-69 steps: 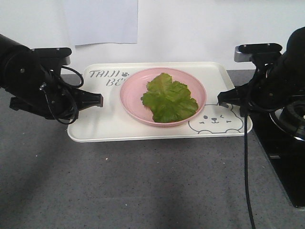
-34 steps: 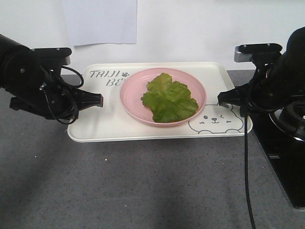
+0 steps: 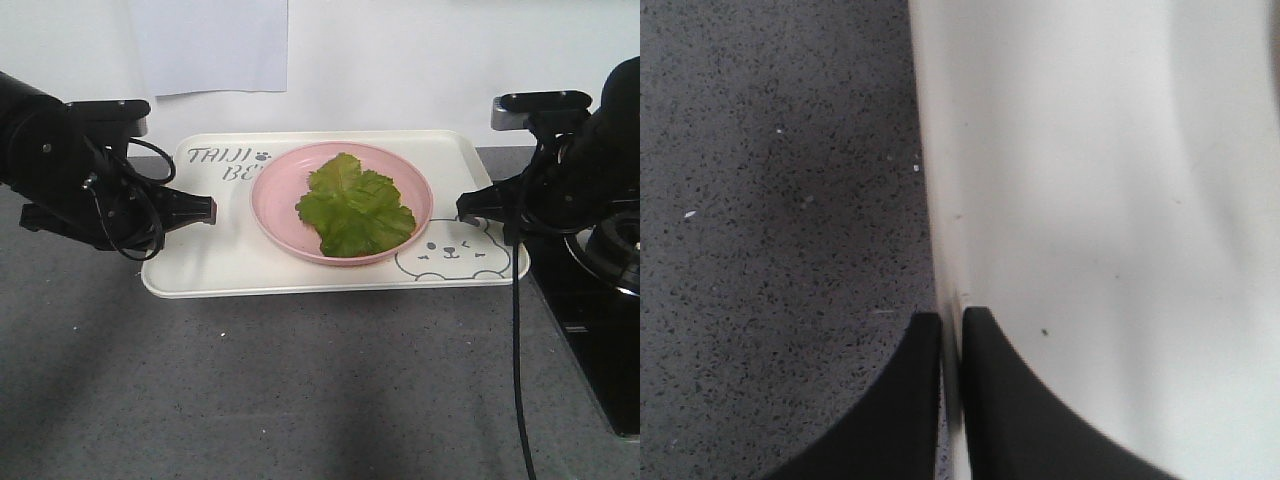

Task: Transfer vegetables to tray and serve
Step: 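Lower the tray onto the counter with both grippers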

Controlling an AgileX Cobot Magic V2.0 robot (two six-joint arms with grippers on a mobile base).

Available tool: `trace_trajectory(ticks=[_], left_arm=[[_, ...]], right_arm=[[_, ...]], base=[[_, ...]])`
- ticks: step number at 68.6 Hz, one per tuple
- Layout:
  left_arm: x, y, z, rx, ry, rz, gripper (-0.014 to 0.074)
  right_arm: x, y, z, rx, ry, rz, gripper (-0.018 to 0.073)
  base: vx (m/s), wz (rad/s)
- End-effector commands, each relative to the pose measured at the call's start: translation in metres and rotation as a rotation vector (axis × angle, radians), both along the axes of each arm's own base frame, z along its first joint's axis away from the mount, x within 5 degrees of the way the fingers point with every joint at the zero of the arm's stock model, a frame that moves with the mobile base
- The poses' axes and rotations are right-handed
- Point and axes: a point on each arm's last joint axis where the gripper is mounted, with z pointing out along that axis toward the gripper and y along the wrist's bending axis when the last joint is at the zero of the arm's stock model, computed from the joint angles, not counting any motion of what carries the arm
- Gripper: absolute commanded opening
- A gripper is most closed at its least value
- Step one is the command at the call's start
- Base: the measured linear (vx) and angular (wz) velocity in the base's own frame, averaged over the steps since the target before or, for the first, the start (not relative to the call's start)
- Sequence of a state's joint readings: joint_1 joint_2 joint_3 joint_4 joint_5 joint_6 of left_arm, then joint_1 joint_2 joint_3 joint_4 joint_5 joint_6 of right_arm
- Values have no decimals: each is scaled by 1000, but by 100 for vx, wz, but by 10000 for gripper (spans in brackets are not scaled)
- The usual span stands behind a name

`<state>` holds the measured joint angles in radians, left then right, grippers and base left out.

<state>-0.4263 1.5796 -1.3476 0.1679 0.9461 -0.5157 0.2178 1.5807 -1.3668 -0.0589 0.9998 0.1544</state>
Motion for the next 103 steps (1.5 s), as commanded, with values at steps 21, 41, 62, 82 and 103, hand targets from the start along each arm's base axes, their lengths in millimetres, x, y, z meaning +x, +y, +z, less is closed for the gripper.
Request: trace_trajectory(ticks=[21, 41, 62, 82, 103], left_arm=[[-4, -1, 29, -40, -132, -32, -6], [-4, -1, 29, -40, -132, -32, -6], [-4, -1, 29, -40, -132, -32, -6], [-4, -1, 29, -40, -132, -32, -6], [-3, -2, 30, -48, -149, -35, -7]], right_arm=[[-2, 0, 27, 12, -138, 21, -7], [-2, 0, 27, 12, -139, 21, -7], [-2, 0, 27, 12, -139, 21, -7], [-2, 0, 27, 12, -139, 21, -7], [-2, 0, 27, 12, -139, 21, -7]], base=[[0, 0], [0, 0], [0, 0], [0, 0], [0, 0]])
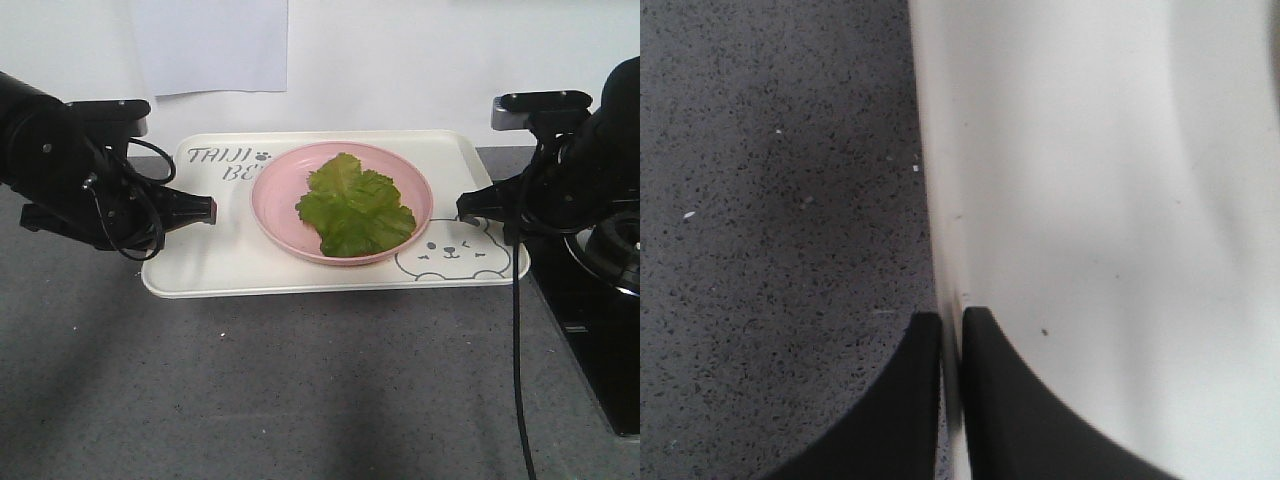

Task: Transfer vegetables to tray and serve
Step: 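Lower the tray onto the counter with both grippers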

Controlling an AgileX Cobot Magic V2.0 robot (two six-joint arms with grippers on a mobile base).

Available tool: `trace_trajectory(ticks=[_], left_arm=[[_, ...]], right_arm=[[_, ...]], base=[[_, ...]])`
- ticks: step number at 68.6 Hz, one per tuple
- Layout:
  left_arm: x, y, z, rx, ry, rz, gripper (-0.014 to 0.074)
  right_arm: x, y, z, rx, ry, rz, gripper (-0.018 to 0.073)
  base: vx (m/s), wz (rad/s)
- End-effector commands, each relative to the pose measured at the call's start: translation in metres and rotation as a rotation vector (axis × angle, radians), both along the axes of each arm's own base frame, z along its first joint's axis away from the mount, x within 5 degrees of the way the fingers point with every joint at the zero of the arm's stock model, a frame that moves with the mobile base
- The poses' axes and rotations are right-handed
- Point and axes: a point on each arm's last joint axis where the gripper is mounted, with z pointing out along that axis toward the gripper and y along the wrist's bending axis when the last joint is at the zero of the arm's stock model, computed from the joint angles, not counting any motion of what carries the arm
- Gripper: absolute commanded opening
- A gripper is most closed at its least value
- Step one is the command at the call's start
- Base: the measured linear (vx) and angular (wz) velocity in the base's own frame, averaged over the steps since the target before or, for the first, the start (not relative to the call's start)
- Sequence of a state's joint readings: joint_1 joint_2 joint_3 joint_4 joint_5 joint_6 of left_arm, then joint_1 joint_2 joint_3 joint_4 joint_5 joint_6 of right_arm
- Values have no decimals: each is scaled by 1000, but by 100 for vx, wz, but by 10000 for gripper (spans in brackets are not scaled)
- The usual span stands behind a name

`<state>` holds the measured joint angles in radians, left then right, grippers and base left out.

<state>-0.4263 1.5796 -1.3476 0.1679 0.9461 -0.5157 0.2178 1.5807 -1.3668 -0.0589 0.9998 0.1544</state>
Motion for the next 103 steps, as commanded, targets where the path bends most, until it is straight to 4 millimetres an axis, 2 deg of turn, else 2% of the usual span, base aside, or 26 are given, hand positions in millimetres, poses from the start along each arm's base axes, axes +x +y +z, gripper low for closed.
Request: trace_trajectory(ticks=[1, 26, 32, 45, 53, 77, 103], left_arm=[[-2, -2, 30, -49, -151, -35, -7], [-3, -1, 27, -30, -122, -31, -8], [1, 0, 21, 0, -108, -31, -8], [11, -1, 2, 58, -57, -29, -8], [17, -3, -11, 79, -20, -19, -8], [33, 6, -35, 110, 32, 49, -8], [46, 1, -71, 144, 111, 48, -8]], right_arm=[[-2, 0, 27, 12, -139, 21, -7], [2, 7, 23, 73, -137, 34, -4], [7, 14, 14, 70, -112, 60, -3], [18, 44, -12, 72, -73, 121, -3], [23, 52, -24, 80, -57, 115, -3], [32, 55, -44, 73, -12, 108, -3], [40, 58, -66, 68, 44, 90, -3]], base=[[0, 0], [0, 0], [0, 0], [0, 0], [0, 0], [0, 0], [0, 0]])
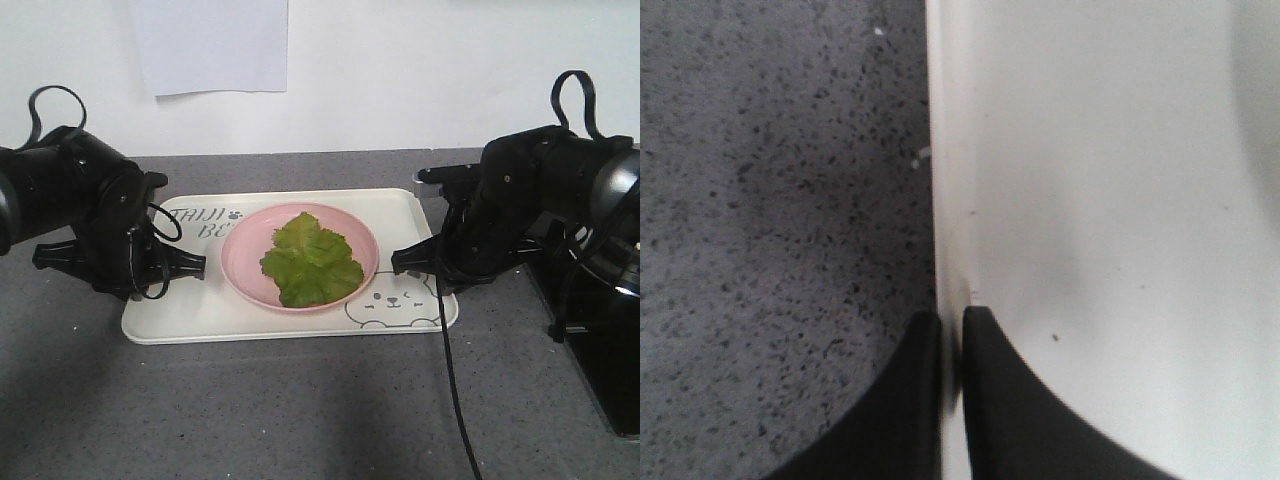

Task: Transfer vegetables to tray and serve
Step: 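Lower the tray onto the counter with both grippers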

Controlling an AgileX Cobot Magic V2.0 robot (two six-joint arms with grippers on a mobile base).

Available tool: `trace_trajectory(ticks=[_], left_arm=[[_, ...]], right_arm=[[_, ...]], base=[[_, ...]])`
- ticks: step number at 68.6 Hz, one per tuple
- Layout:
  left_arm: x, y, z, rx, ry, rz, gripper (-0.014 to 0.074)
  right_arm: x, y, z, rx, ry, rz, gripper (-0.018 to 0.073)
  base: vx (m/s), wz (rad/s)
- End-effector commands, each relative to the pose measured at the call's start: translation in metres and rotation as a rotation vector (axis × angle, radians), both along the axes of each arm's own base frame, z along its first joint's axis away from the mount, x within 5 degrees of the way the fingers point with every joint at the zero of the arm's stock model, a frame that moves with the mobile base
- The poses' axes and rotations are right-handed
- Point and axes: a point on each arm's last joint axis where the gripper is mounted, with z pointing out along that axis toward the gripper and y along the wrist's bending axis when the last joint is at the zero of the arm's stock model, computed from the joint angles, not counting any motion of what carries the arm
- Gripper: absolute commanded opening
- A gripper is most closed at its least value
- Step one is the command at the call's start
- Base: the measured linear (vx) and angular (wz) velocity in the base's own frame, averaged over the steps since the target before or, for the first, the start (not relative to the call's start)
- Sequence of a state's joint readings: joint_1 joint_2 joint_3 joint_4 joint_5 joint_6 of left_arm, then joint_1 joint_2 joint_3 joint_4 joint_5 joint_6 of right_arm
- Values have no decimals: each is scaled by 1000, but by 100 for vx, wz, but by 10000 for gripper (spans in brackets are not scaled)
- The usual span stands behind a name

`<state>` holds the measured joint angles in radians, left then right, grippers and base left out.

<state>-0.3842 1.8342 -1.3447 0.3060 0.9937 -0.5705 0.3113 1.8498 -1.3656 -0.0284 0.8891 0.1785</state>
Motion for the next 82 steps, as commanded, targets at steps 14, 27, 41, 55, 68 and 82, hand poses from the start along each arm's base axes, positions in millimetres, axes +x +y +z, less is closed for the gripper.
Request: trace_trajectory(ticks=[14, 27, 41, 55, 68, 82], left_arm=[[8, -10, 11, -74, -93, -10, -6], [8, -10, 11, -74, -92, -10, 8], [9, -10, 11, -74, -93, -10, 99], [8, -10, 12, -71, -92, -10, 316], [8, -9, 12, -60, -89, -12, 479], [4, -6, 25, -55, -123, -17, 551]], right_arm=[[2, 11, 27, 75, -110, 17, -3], [2, 11, 27, 76, -110, 12, 18], [1, 10, 26, 76, -104, 9, 116], [1, 10, 26, 76, -101, 9, 282], [1, 10, 26, 75, -103, 0, 470], [1, 9, 27, 65, -102, 0, 571]], base=[[0, 0], [0, 0], [0, 0], [0, 0], [0, 0], [0, 0]])
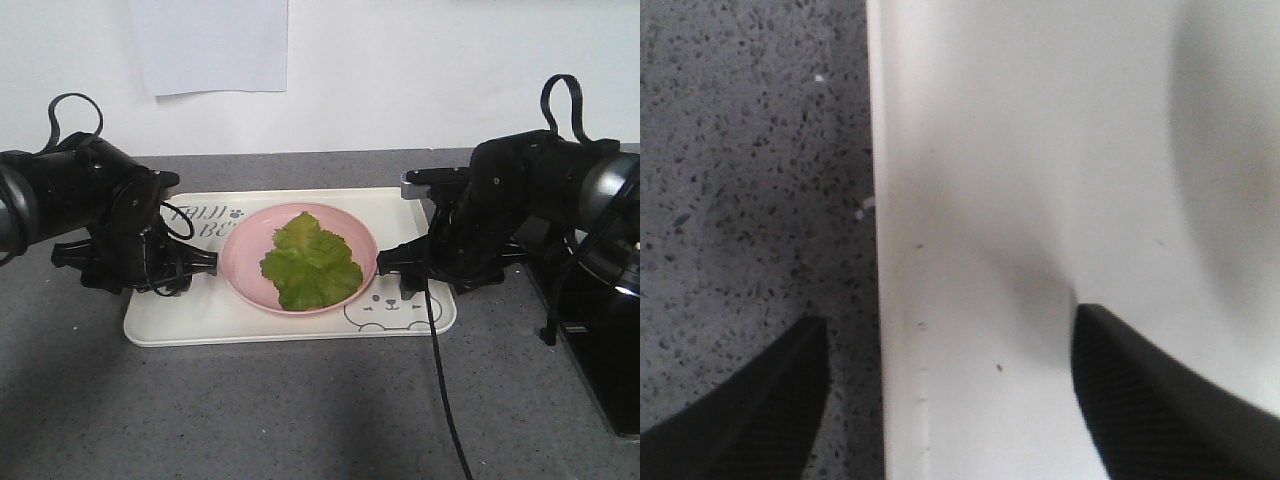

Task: Transfer vegetables to tray and serve
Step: 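Open both grippers and raise both arms away from the tray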

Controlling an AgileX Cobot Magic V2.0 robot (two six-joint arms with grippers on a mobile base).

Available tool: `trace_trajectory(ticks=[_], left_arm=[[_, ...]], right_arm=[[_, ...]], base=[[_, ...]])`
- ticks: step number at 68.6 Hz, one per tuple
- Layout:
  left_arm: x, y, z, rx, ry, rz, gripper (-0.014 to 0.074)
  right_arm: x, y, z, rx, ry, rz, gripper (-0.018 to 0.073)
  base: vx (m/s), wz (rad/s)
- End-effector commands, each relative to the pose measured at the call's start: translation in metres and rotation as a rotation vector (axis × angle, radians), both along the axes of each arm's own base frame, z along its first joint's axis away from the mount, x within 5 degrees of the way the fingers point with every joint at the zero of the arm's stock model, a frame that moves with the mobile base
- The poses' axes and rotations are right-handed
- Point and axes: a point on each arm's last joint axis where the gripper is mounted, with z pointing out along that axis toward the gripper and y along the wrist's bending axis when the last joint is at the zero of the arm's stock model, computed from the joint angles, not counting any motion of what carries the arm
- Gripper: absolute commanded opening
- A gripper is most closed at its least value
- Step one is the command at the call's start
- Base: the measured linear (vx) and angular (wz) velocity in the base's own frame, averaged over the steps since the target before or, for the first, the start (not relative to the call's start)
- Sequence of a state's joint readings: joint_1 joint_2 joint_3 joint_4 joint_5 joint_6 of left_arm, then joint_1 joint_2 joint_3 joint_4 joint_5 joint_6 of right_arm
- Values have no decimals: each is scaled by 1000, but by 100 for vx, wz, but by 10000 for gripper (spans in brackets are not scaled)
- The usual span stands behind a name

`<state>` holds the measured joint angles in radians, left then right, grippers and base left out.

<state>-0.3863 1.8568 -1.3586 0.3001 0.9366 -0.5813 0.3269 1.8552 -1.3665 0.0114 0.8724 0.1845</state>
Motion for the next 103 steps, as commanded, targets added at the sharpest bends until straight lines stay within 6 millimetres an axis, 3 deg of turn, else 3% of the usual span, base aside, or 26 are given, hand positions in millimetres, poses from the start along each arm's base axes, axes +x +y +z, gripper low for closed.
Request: trace_trajectory(ticks=[1, 17, 32, 45, 53, 75, 90, 103], left_arm=[[-4, 0, 31, -24, -90, -12, 552], [-19, 8, 73, -39, -197, -17, 552], [-41, 20, 117, -59, -314, -18, 549], [-61, 28, 146, -92, -396, -15, 526], [-77, 34, 159, -119, -472, -27, 499], [-148, 63, 147, -140, -649, -100, 427], [-196, 80, 125, -162, -770, -163, 382], [-227, 89, 117, -215, -899, -203, 274]], right_arm=[[1, 0, 29, 24, -103, 3, 571], [-7, -3, 48, 38, -136, -2, 572], [-26, -14, 90, 16, -237, -7, 561], [-51, -25, 130, 15, -341, -6, 561], [-69, -33, 144, 20, -394, -27, 561], [-139, -66, 134, -16, -506, -102, 561], [-187, -83, 118, 40, -610, -132, 561], [-217, -94, 104, 52, -728, -118, 496]], base=[[0, 0], [0, 0], [0, 0], [0, 0], [0, 0], [0, 0], [0, 0], [0, 0]])
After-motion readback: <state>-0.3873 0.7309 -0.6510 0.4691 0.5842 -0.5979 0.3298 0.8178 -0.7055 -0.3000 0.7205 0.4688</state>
